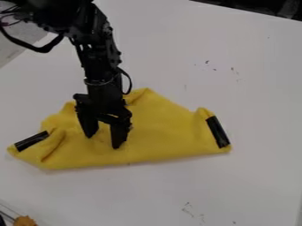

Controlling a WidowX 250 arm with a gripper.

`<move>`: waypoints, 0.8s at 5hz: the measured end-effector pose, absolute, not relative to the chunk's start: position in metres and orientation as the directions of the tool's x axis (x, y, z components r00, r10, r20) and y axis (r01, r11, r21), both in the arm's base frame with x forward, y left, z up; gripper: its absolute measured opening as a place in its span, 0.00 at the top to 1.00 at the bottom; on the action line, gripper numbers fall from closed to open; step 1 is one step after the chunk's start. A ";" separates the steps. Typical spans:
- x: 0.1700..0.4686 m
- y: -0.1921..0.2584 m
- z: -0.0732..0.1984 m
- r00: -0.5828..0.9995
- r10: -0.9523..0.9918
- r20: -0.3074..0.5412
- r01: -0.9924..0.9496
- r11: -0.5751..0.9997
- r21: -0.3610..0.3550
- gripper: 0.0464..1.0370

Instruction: Move the cloth from top to bottom

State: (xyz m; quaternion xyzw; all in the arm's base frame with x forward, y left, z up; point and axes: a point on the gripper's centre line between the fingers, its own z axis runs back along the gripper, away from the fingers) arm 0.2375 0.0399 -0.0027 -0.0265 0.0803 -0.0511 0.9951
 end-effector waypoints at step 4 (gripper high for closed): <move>0.183 0.038 0.006 0.957 -0.136 -0.255 0.138 0.990 -0.008 0.04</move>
